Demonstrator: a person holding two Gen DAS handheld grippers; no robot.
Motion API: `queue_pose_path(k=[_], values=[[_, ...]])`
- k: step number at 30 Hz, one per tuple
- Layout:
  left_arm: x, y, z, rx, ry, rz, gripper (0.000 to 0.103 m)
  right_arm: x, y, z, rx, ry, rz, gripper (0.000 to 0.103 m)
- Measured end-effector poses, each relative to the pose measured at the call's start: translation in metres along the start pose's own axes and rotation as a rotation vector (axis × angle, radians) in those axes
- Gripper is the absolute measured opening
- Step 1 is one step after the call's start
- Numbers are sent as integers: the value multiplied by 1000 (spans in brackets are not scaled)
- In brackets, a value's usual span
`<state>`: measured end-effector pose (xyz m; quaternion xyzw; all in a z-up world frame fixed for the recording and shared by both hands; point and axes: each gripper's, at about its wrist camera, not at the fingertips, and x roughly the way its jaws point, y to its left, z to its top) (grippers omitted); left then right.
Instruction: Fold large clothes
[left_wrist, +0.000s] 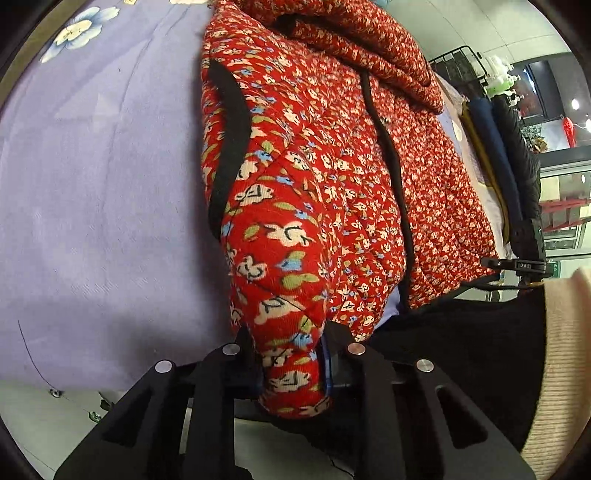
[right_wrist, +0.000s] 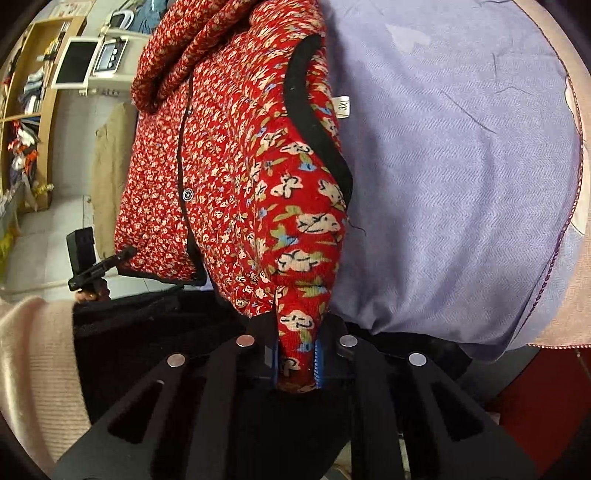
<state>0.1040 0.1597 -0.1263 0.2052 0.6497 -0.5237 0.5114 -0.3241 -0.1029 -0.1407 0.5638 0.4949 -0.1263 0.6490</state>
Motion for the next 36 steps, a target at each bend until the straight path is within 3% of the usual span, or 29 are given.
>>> queue_pose_path(k=[7, 12, 19, 23, 26, 31, 36], values=[[15, 9, 29, -58, 7, 80, 20, 7, 19, 31, -11, 16, -31, 13], [-14, -6, 49, -66, -64, 52, 21, -17, 31, 43, 6, -39, 87, 13], [-60, -33, 87, -24, -184, 24, 21, -55, 88, 94, -102, -162, 212, 13], [-85, -45, 129, -1, -243, 19, 21, -78, 115, 136, -145, -241, 256, 13], [-100, -44, 162, -31, -299, -8, 21, -99, 121, 170, -153, -304, 241, 13], [-126, -33, 224, -53, -393, 54, 21, -128, 120, 234, -75, -408, 219, 13], [-131, -19, 290, -140, -422, 93, 20, -151, 106, 288, 35, -480, 203, 13]])
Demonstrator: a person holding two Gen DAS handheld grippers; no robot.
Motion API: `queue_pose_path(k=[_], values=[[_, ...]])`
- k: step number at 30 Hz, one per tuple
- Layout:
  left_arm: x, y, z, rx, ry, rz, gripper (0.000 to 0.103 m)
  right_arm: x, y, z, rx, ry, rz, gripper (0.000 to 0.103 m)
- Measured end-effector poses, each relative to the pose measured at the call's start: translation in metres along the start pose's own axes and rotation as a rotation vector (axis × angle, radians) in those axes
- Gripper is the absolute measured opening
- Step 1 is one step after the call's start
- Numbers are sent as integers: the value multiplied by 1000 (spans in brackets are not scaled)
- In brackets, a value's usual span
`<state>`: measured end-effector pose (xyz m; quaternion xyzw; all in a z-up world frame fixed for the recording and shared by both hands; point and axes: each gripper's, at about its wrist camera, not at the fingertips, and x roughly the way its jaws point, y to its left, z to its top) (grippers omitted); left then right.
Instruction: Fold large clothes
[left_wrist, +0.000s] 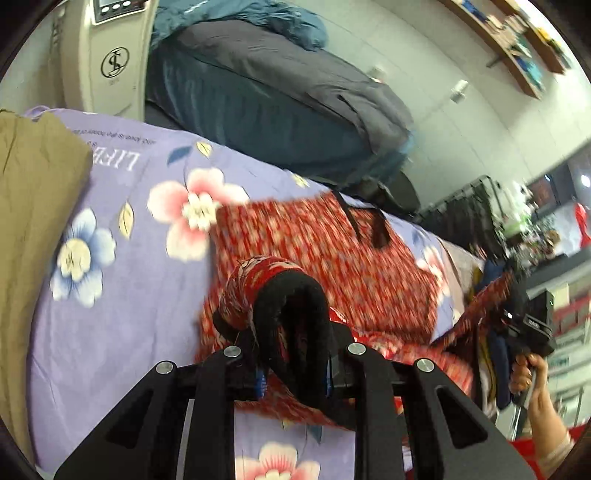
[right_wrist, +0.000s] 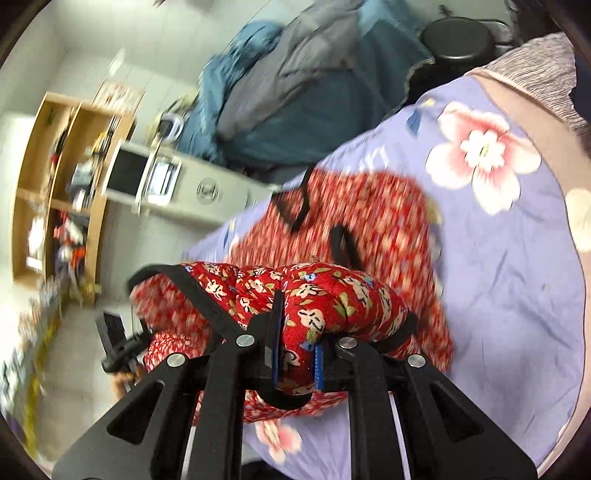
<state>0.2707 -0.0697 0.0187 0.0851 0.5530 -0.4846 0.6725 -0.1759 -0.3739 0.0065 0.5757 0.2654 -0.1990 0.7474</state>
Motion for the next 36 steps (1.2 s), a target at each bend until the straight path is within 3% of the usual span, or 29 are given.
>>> queue_pose_path(k=[7, 13, 17, 20, 21, 22, 24, 27, 32, 34, 36], values=[[54, 2, 65, -107, 30, 49, 20, 29, -22, 52, 114, -29, -55, 13], [94, 13, 91, -206, 72, 71, 21, 50, -49, 75, 247, -58, -59, 13], [110, 39, 99, -369, 121, 3, 25, 62, -65, 84, 306, -61, -65, 13], [101, 56, 103, -465, 110, -126, 41, 71, -71, 88, 322, -56, -77, 13], [92, 59, 106, -466, 82, -130, 54, 73, -74, 89, 327, -54, -79, 13], [75, 64, 111, -458, 24, -110, 69, 77, -78, 90, 342, -51, -81, 13], [46, 74, 119, -456, -58, -85, 85, 81, -85, 92, 365, -54, -83, 13], [20, 76, 121, -407, -72, -60, 85, 90, -90, 94, 385, -52, -92, 14], [16, 24, 80, -142, -20, 57, 86, 94, -107, 86, 554, -77, -25, 16], [31, -12, 40, -7, 8, 104, 86, 89, -106, 82, 598, -96, 17, 21], [44, -36, 1, 102, 20, 146, 86, 80, -100, 79, 602, -116, 57, 39]])
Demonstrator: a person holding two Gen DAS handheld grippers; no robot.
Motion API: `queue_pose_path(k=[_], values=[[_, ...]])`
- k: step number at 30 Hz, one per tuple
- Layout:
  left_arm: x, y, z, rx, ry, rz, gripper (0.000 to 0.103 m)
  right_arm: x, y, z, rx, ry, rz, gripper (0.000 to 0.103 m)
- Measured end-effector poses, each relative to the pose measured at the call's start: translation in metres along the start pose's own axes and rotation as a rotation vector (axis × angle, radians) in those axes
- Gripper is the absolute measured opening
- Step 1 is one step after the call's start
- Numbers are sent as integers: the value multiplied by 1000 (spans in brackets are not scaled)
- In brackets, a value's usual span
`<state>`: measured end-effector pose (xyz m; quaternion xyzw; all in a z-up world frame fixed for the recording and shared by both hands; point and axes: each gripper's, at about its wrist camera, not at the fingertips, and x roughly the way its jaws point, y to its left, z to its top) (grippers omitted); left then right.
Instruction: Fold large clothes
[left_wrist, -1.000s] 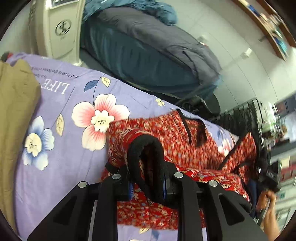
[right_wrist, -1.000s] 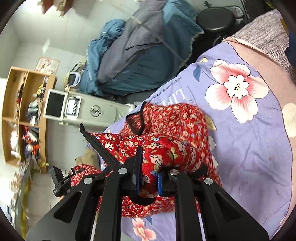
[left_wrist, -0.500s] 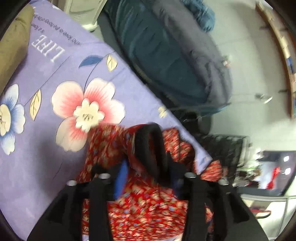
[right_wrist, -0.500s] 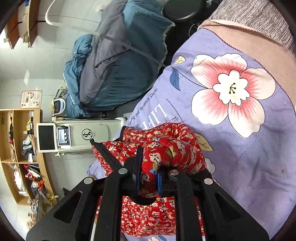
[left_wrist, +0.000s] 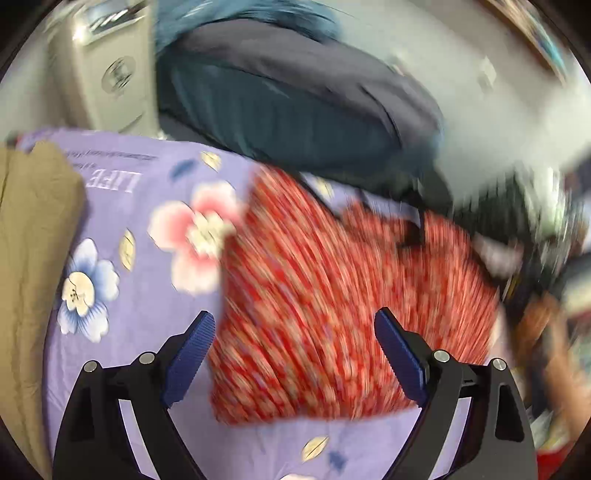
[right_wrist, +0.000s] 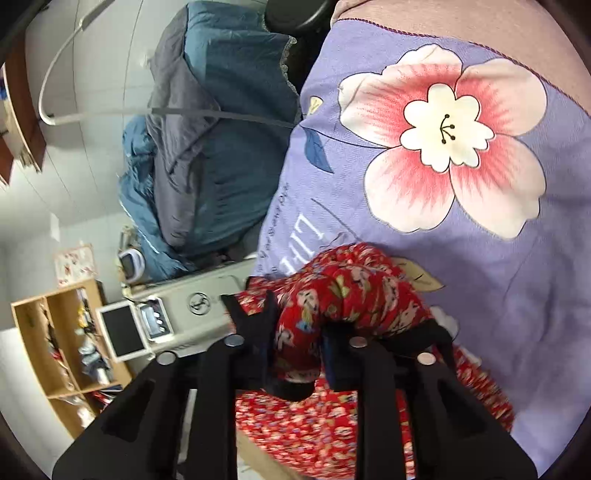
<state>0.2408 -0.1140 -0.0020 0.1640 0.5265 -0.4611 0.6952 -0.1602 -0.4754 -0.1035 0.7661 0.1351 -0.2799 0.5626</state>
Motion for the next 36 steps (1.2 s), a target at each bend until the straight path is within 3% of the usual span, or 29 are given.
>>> queue_pose_path(k=[2, 4, 7, 9, 12, 14, 17, 20, 26, 28, 29, 30, 32, 33, 36], values=[[10, -37, -35, 113, -2, 9, 86, -17, 12, -3, -38, -56, 34, 54], [17, -62, -60, 168, -4, 8, 86, -36, 25, -6, -105, -123, 5, 67], [29, -98, -87, 249, 0, 45, 86, -56, 60, -20, -331, -145, -97, 68], [37, -105, -93, 255, 7, 69, 86, -54, 84, -47, -561, -134, -215, 68], [43, -106, -97, 205, 28, 64, 86, -19, 108, -115, -940, 6, -354, 68], [43, -104, -99, 173, 32, 47, 86, 6, 112, -151, -1072, 111, -365, 68], [42, -106, -103, 192, 39, 74, 86, 42, 130, -193, -1250, 181, -369, 68], [38, -114, -107, 260, 31, 140, 86, 82, 154, -210, -1373, 207, -402, 68], [30, -124, -109, 311, 3, 204, 88, 150, 184, -224, -1475, 335, -468, 68], [30, -125, -107, 310, 3, 209, 88, 168, 180, -229, -1499, 440, -518, 58], [30, -126, -107, 310, 4, 211, 88, 173, 176, -232, -1522, 462, -547, 27], [30, -126, -107, 308, 8, 214, 88, 177, 173, -234, -1548, 492, -572, 13], [30, -125, -106, 301, 12, 220, 88, 178, 174, -237, -1614, 445, -592, 12], [31, -125, -107, 298, 14, 218, 88, 179, 176, -233, -1635, 378, -627, 11], [31, -121, -109, 288, 20, 217, 88, 182, 184, -213, -1564, 235, -671, 10]])
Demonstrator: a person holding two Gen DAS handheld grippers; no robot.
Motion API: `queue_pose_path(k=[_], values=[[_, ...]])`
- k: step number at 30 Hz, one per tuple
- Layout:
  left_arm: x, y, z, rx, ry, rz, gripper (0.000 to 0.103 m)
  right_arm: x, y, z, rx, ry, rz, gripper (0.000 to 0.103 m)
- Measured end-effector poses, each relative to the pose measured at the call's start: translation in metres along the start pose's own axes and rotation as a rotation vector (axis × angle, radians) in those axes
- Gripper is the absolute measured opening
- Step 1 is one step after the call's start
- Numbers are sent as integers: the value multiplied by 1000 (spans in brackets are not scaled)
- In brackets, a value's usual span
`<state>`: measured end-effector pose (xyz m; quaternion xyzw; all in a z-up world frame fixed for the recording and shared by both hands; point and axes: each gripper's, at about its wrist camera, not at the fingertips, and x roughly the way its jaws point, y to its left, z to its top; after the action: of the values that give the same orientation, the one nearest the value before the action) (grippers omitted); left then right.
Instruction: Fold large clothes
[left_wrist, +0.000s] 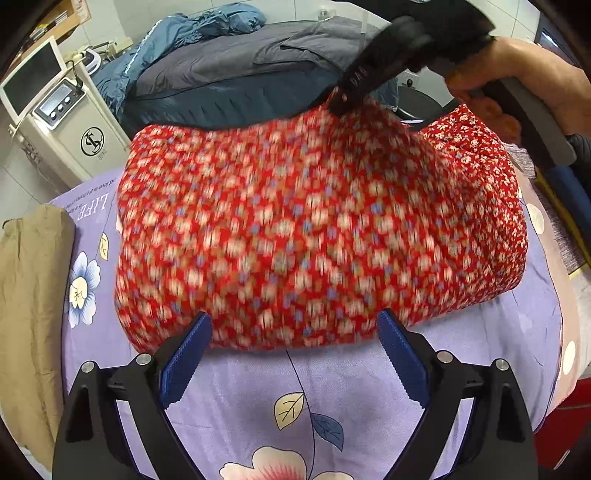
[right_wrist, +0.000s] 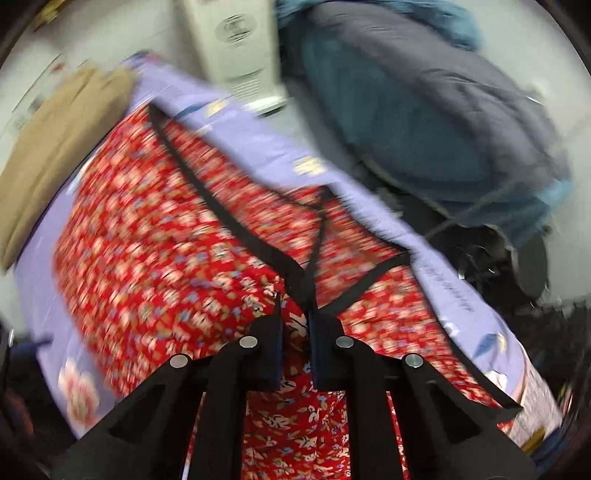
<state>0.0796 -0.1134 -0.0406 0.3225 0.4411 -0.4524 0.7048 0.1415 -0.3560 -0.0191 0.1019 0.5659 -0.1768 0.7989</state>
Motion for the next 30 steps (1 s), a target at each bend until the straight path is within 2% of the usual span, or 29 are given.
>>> queue_pose_path(k=[2, 4, 7, 8, 10, 11, 12, 14, 16, 18, 20, 27, 30], values=[[1, 0, 1, 0, 7, 1, 88, 7, -5, 1, 35, 5, -52, 10], [2, -1, 0, 6, 11, 7, 88, 22, -4, 1, 58, 59, -60, 10], [3, -3, 1, 11, 12, 11, 89, 34, 9, -5, 22, 77, -62, 15], [4, -4, 1, 10, 11, 12, 89, 35, 12, -8, 7, 73, -76, 20], [8, -5, 2, 6, 12, 14, 89, 26, 11, -15, 9, 30, -115, 38], [10, -6, 3, 4, 16, 16, 89, 20, 8, -16, 23, 4, -123, 54], [12, -6, 4, 1, 19, 19, 89, 4, -3, -21, 67, -58, -116, 63], [14, -5, 6, -7, 20, 26, 89, -22, -20, -33, 145, -136, -75, 63], [15, -2, 8, -20, 16, 23, 88, -44, -36, -47, 215, -175, -37, 64], [16, -1, 11, -32, 11, 24, 88, -61, -47, -66, 272, -186, 2, 76], [16, 1, 14, -37, 7, 33, 88, -72, -52, -92, 318, -202, 31, 77], [23, 8, 8, -60, 12, 56, 89, -69, -21, -185, 388, -155, 75, 77], [27, 12, 3, -68, 18, 59, 89, -59, -2, -206, 385, -121, 88, 77]])
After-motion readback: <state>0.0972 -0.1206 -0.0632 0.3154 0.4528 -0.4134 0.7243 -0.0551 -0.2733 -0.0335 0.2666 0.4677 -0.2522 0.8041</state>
